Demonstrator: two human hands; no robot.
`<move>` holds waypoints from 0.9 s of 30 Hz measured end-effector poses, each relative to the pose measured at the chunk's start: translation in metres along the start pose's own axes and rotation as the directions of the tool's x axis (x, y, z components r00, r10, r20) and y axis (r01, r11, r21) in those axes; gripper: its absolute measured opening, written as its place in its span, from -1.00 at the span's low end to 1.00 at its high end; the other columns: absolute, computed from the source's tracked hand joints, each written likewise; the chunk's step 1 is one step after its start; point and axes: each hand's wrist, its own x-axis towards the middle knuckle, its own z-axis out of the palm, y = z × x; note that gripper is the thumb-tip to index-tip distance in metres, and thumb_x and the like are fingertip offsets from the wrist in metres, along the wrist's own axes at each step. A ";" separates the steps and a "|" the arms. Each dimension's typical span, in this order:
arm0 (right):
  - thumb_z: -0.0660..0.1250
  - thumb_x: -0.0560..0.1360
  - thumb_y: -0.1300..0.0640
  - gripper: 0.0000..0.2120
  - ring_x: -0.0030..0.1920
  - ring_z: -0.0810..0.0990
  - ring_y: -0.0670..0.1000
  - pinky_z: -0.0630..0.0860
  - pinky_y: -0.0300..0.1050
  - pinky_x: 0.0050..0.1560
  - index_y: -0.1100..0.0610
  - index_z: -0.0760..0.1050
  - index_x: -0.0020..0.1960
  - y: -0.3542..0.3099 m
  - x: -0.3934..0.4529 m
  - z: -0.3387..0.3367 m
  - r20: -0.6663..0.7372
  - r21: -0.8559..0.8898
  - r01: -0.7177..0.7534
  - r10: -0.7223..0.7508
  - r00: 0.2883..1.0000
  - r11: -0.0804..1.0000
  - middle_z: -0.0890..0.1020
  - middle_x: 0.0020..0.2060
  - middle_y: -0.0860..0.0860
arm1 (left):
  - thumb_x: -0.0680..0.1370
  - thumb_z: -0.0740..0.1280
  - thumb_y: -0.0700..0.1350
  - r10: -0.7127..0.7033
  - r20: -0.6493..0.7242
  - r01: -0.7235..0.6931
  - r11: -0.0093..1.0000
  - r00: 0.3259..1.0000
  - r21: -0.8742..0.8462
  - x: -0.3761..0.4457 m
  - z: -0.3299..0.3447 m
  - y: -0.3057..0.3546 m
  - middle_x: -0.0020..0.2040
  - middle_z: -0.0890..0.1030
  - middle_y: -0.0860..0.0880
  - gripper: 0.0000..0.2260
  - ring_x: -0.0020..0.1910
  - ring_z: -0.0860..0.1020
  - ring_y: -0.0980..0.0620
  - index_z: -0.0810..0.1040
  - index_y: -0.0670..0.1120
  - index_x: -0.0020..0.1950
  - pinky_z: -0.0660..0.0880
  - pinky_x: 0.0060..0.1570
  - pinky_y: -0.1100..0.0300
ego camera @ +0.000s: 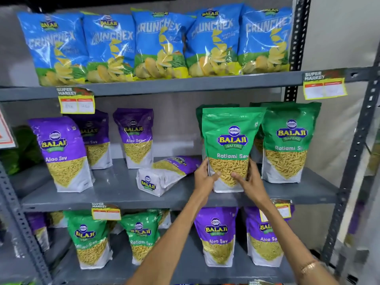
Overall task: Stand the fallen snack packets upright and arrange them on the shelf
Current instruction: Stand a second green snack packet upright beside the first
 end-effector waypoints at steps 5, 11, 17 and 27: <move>0.52 0.45 0.03 -0.24 0.30 0.53 -0.22 0.45 0.02 0.40 0.13 0.22 0.52 0.018 0.034 0.007 -0.031 -0.009 -0.023 0.023 0.999 1.000 0.51 0.36 0.01 | 0.48 0.39 -0.45 -0.032 0.030 0.030 0.998 0.999 0.064 0.041 0.002 -0.022 0.27 0.64 -0.08 -0.50 0.28 0.60 -0.06 0.52 0.02 0.28 0.48 0.38 -0.15; 0.53 0.44 -0.05 -0.24 0.33 0.57 -0.06 0.51 0.00 0.34 0.04 0.23 0.50 0.033 0.038 0.010 0.000 -0.012 -0.060 0.060 0.998 0.998 0.56 0.34 0.00 | 0.50 0.36 -0.48 -0.047 0.050 0.044 0.997 0.998 0.060 0.049 -0.002 -0.028 0.26 0.65 -0.08 -0.48 0.29 0.59 -0.07 0.49 0.04 0.30 0.57 0.28 0.07; 0.57 0.35 -0.16 0.00 0.49 0.42 0.10 0.33 0.01 0.49 0.06 0.08 0.58 0.023 0.030 0.019 0.053 -0.116 -0.150 0.157 0.986 0.982 0.41 0.51 0.08 | 0.50 0.36 -0.50 -0.038 0.046 0.035 0.996 0.998 0.076 0.045 -0.023 -0.018 0.41 0.49 0.00 -0.31 0.38 0.47 0.05 0.28 -0.09 0.55 0.44 0.42 0.07; 0.20 0.56 -0.29 -0.46 -0.35 0.52 0.12 0.39 0.01 -0.23 0.13 0.44 -0.33 -0.064 -0.017 0.140 -0.047 -0.290 -0.036 0.023 0.999 0.956 0.54 -0.45 0.08 | 0.42 0.39 -0.10 0.375 -0.443 0.034 0.730 0.814 0.682 0.034 -0.169 0.050 0.14 0.67 0.03 -0.72 0.14 0.61 -0.04 0.65 0.09 0.11 0.52 0.21 0.00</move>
